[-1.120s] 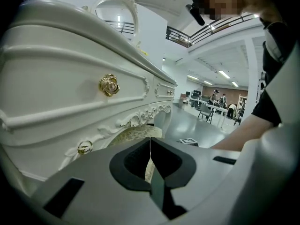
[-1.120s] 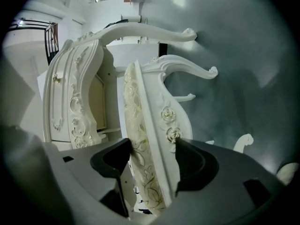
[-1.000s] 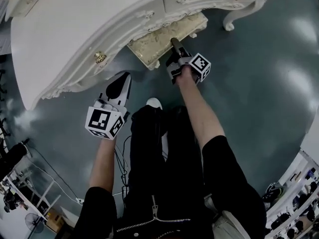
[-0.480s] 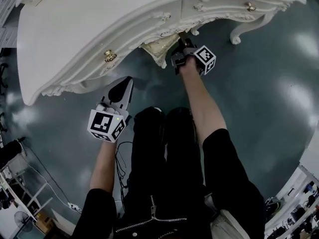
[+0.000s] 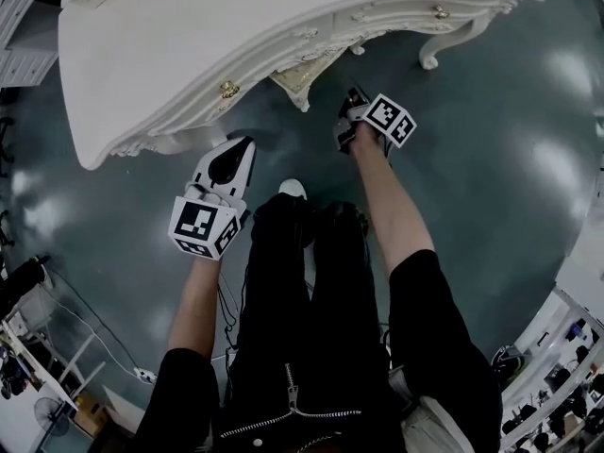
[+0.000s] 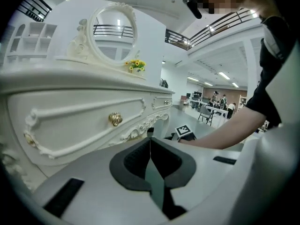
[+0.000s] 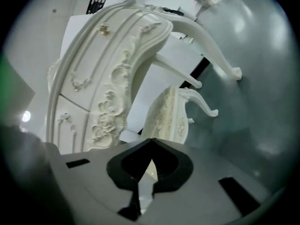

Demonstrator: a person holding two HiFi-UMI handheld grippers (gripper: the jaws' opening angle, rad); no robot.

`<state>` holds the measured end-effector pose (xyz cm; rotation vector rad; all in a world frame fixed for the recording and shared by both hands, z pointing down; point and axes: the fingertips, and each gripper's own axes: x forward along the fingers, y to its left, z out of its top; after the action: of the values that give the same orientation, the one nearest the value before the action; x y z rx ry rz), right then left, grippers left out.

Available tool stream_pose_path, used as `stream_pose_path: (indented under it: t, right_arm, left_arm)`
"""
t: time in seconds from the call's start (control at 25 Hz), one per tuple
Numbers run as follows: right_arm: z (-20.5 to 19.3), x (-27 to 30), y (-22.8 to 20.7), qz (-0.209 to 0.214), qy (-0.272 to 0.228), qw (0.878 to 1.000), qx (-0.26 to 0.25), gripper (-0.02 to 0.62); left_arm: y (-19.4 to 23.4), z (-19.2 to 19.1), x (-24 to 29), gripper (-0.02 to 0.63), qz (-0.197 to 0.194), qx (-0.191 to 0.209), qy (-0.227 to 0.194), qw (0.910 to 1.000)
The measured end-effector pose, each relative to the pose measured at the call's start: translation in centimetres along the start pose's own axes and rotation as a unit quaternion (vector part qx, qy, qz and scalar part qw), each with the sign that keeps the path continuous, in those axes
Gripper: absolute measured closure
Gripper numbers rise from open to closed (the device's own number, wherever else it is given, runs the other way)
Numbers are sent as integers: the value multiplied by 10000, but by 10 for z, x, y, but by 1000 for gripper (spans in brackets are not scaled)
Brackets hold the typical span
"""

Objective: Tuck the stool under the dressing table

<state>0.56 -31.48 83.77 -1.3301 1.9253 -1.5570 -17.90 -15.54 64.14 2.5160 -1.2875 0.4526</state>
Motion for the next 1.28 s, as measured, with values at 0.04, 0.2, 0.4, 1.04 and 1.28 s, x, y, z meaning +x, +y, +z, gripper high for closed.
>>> stream_pose_path:
  t: [0.04, 0.2, 0.4, 1.04, 1.28]
  right_arm:
    - [1, -14, 13, -21, 79, 9998, -190, 592]
    - [4, -73, 64, -352, 600, 9892, -1293, 592]
    - [10, -136, 140, -655, 1151, 9423, -3074, 592]
    - [74, -288, 389, -62, 517, 8569, -5129, 592]
    - [87, -308, 452, 294, 93, 8465, -5315, 592]
  left_arm:
    - [-6, 13, -8, 584, -27, 15, 18, 10000]
    - [-28, 68, -42, 584, -63, 82, 49, 9999]
    - [-46, 139, -78, 584, 8, 120, -20, 9999]
    - [-86, 288, -177, 584, 392, 241, -462, 9979]
    - [-87, 324, -194, 584, 538, 297, -889, 9941]
